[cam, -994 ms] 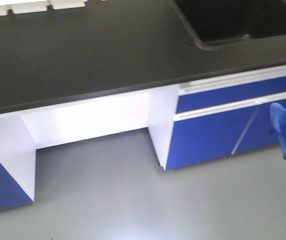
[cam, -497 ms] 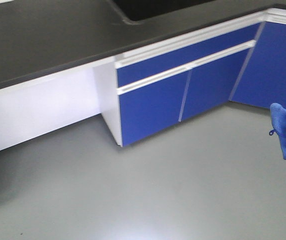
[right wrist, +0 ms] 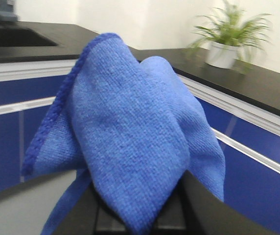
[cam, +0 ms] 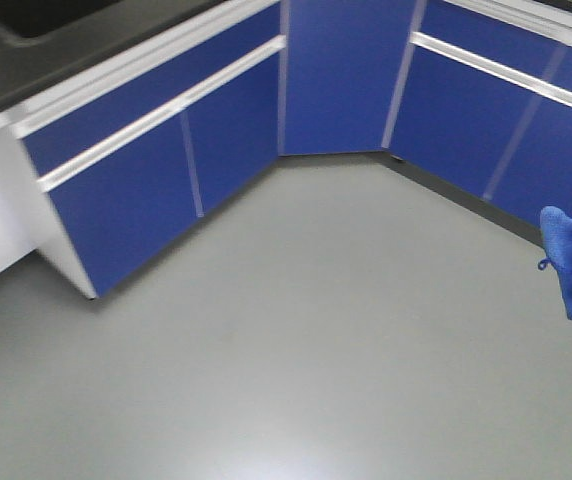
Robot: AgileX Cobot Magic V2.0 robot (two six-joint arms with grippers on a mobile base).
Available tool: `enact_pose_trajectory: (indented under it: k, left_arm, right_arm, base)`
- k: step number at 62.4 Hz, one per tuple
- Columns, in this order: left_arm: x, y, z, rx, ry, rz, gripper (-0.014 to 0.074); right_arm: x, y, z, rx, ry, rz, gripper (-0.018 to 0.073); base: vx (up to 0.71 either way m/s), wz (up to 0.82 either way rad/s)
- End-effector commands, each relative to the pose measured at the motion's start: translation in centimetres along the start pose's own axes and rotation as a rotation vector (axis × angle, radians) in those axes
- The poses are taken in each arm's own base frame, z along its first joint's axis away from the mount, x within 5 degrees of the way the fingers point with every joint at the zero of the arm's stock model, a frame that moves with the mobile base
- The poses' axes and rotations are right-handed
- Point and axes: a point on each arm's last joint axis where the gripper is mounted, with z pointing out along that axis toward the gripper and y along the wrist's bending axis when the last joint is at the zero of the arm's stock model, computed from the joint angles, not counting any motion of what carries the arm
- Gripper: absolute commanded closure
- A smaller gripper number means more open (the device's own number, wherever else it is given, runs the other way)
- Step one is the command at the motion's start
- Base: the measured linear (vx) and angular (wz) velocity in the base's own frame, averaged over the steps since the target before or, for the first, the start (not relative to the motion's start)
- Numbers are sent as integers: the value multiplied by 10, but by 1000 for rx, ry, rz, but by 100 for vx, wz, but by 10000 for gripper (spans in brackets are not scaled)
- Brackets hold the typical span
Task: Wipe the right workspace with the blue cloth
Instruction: 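Hold the cloth in the right gripper while the base drives to another counter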
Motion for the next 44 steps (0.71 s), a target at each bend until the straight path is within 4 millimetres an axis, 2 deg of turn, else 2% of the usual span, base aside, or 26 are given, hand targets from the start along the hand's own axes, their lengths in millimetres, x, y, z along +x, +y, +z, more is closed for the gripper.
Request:
enact_pose_trajectory:
  k: [1, 22, 44]
  left_arm:
    - [2, -1, 1, 19, -69, -6, 602]
    - [2, -1, 1, 19, -69, -6, 602]
    - [2, -1, 1, 19, -69, -6, 602]
  right_arm:
    - [-17, -3, -1, 17, -109, -4, 564]
    - [-17, -3, -1, 16, -105, -4, 564]
    - [-17, -3, -1, 16, -105, -4, 564]
  base:
    - [-18, -76]
    - [-17, -67]
    - [-13, -52]
